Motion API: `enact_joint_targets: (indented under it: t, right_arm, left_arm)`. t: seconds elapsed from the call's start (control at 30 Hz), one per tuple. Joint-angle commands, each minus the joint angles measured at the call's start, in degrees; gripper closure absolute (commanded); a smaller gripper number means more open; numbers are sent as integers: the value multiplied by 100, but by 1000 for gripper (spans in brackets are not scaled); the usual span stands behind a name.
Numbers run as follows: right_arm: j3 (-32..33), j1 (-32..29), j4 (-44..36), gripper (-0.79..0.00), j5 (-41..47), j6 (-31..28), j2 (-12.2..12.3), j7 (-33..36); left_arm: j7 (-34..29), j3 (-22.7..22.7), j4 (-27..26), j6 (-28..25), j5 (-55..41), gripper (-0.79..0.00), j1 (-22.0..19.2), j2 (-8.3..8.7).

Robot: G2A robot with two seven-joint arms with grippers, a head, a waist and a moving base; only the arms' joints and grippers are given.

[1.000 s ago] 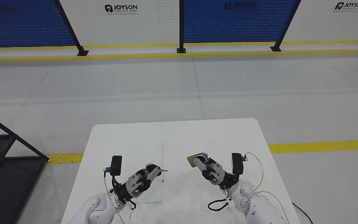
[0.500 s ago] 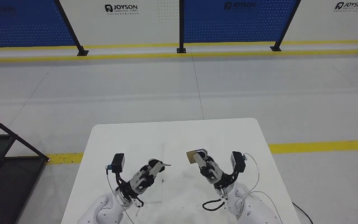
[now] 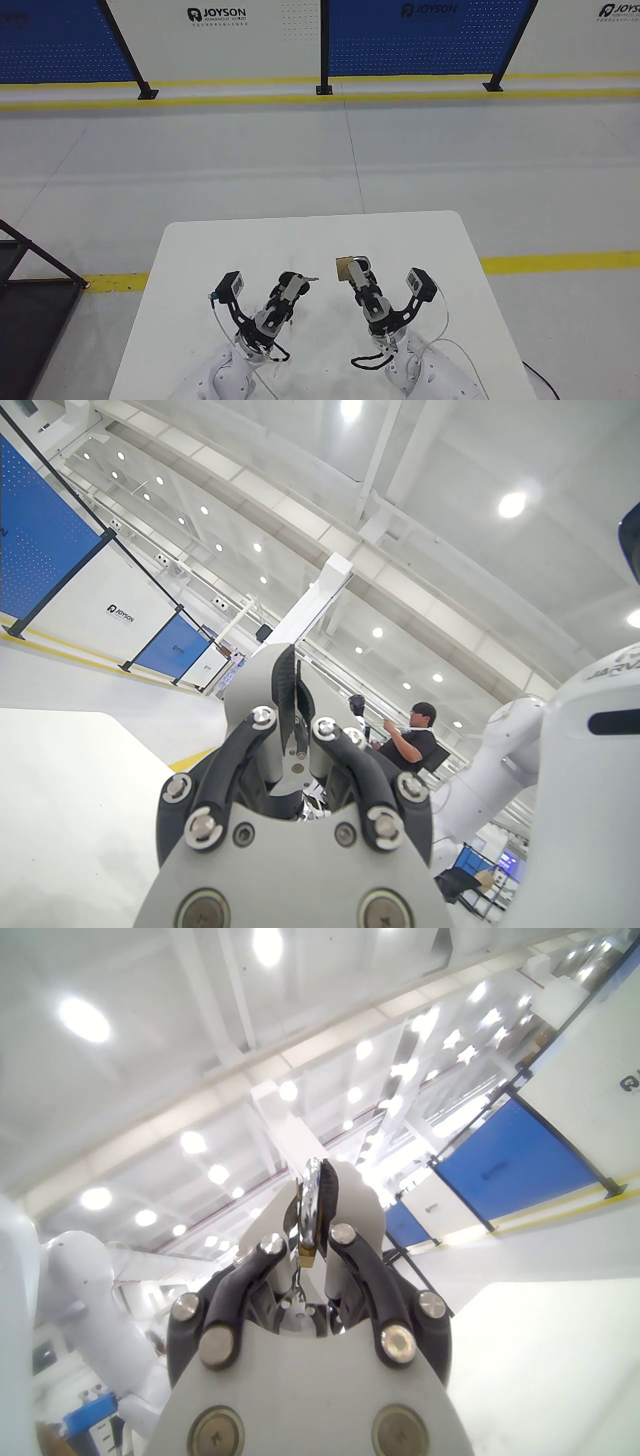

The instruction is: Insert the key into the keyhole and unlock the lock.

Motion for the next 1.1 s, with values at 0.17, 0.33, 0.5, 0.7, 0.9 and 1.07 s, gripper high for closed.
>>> enact_joint_targets:
  t: [0.17,0.33,0.5,0.7,0.9,1.07]
  right_arm:
    - [-1,0,-2,0,1,0,1,0]
    - [-1,0,-2,0,1,0,1,0]
    - [-1,0,-2,0,1,0,1,0]
    - [-1,0,-2,0,1,0,1,0]
    - [-1,0,-2,0,1,0,1,0]
    - [-1,0,-2,0,1,0,1,0]
  left_arm:
    - [515,360,247,0,222,0,-252,-19]
    - [796,529,361,0,369,0,-398,-48]
    - [1029,625,438,0,541,0,-510,-99]
    - [1150,672,531,0,744,0,-590,-187]
    - [1198,685,592,185,850,0,-629,-300]
    - [1200,680,639,220,850,0,-641,-374]
